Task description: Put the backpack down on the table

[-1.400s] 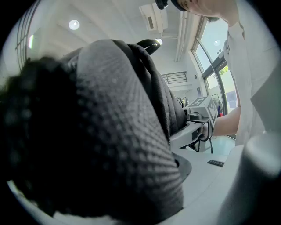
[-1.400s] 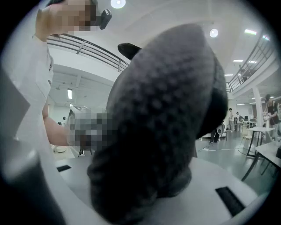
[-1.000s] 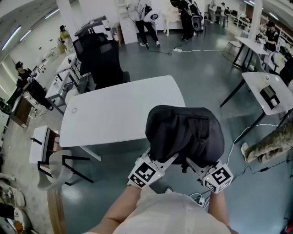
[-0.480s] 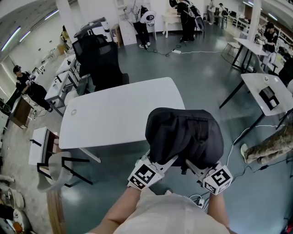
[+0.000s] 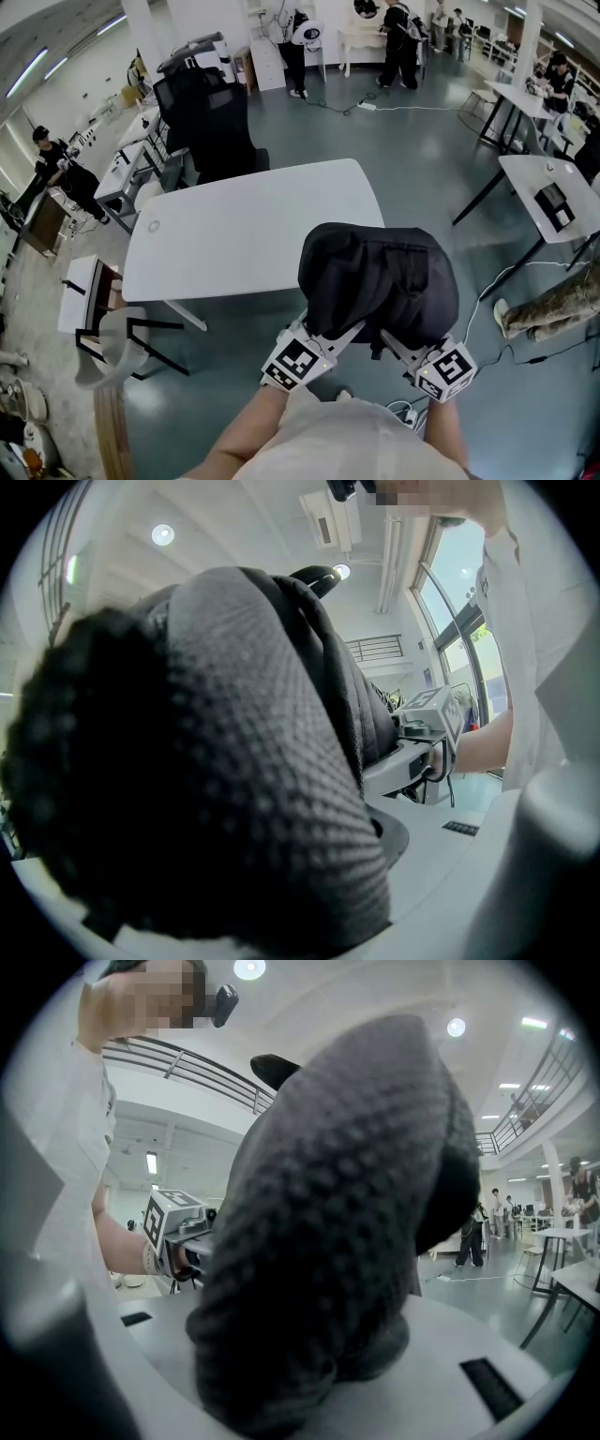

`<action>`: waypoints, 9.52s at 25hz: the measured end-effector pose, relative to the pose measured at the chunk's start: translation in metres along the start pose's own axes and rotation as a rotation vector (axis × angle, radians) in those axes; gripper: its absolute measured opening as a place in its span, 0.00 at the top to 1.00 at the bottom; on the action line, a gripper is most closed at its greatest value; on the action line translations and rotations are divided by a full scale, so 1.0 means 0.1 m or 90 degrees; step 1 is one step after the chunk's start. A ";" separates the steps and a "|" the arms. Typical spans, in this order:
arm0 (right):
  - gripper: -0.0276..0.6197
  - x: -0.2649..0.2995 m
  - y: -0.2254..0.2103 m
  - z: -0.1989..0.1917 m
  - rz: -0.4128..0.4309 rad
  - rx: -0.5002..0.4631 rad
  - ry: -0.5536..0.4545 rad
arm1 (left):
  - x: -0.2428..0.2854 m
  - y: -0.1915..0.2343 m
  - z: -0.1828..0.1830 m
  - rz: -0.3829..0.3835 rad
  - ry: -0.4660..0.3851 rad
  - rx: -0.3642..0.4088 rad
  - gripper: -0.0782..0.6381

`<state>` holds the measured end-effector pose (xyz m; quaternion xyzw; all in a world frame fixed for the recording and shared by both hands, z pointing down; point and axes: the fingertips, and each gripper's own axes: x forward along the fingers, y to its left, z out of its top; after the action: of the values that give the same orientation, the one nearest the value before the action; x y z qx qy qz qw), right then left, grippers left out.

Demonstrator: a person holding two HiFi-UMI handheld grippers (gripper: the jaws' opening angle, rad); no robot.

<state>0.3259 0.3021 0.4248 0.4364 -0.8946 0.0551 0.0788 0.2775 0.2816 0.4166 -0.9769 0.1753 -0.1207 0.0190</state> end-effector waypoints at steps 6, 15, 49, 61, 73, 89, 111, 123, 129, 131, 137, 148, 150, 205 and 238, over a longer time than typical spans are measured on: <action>0.64 0.14 0.06 0.03 0.013 0.000 0.004 | -0.11 0.11 -0.03 0.014 0.001 -0.006 0.70; 0.64 0.59 0.18 0.10 0.044 -0.004 0.014 | -0.36 0.48 -0.14 0.041 0.003 -0.023 0.70; 0.64 3.18 1.03 0.65 0.124 -0.038 0.035 | -1.94 2.69 -0.63 0.122 -0.019 -0.046 0.70; 0.64 3.90 0.69 0.73 0.181 -0.037 0.031 | -1.84 3.44 -0.72 0.175 -0.001 -0.059 0.70; 0.64 4.60 -0.17 0.87 0.206 -0.035 0.020 | -1.25 4.36 -0.67 0.193 0.015 -0.061 0.70; 0.64 5.04 -0.81 1.00 0.215 -0.032 -0.012 | -0.78 4.98 -0.57 0.208 0.037 -0.042 0.70; 0.64 6.25 -0.75 0.73 0.161 -0.019 0.025 | -1.03 6.04 -1.24 0.159 0.036 -0.072 0.70; 0.64 6.79 -0.93 0.44 0.155 -0.023 0.054 | -0.93 6.51 -1.68 0.161 0.034 -0.103 0.70; 0.64 7.05 -1.00 0.24 0.155 -0.011 0.068 | -0.88 6.71 -1.99 0.172 0.050 -0.121 0.70; 0.64 7.12 -1.03 0.16 0.152 -0.002 0.078 | -0.86 6.76 -2.09 0.172 0.058 -0.127 0.70; 0.63 7.31 -1.02 -0.08 0.149 0.017 0.104 | -0.85 6.87 -2.35 0.175 0.074 -0.154 0.70; 0.63 7.41 -0.96 -0.42 0.149 0.039 0.126 | -0.87 6.86 -2.74 0.187 0.089 -0.173 0.69; 0.63 7.40 -0.94 -0.49 0.148 0.046 0.130 | -0.88 6.83 -2.79 0.186 0.091 -0.178 0.68; 0.49 7.16 -1.08 -0.55 0.067 0.063 0.146 | -1.33 6.89 -2.88 0.276 0.092 -0.228 0.44; 0.87 6.17 -1.40 0.75 -0.124 0.034 -0.023 | -2.56 6.92 -1.68 0.506 -0.034 -0.167 0.81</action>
<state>0.0549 -0.2726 0.4715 0.5241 -0.8475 0.0629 0.0558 -0.2300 -0.2772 0.4660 -0.8304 0.5516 -0.0555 -0.0558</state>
